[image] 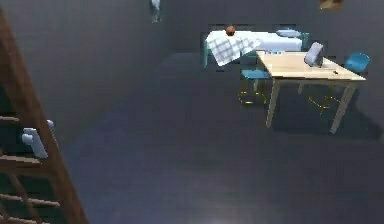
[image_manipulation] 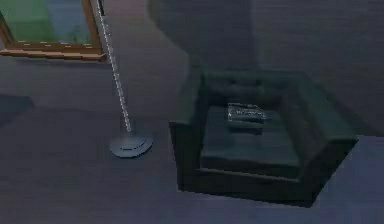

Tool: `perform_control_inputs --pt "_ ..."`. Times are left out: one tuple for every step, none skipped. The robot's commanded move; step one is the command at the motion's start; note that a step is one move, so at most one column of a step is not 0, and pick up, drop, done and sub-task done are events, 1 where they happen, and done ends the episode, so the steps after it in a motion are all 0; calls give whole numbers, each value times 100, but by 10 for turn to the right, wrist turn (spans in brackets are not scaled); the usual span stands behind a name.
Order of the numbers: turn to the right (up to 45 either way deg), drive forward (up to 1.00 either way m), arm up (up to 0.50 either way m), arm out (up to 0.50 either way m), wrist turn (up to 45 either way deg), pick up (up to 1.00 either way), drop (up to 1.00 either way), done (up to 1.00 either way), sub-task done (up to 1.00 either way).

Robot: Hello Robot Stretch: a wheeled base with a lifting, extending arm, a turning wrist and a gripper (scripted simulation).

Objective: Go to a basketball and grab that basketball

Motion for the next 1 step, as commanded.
perform_control_inputs --pt "0 100 0 0 0 0 0 0 0"
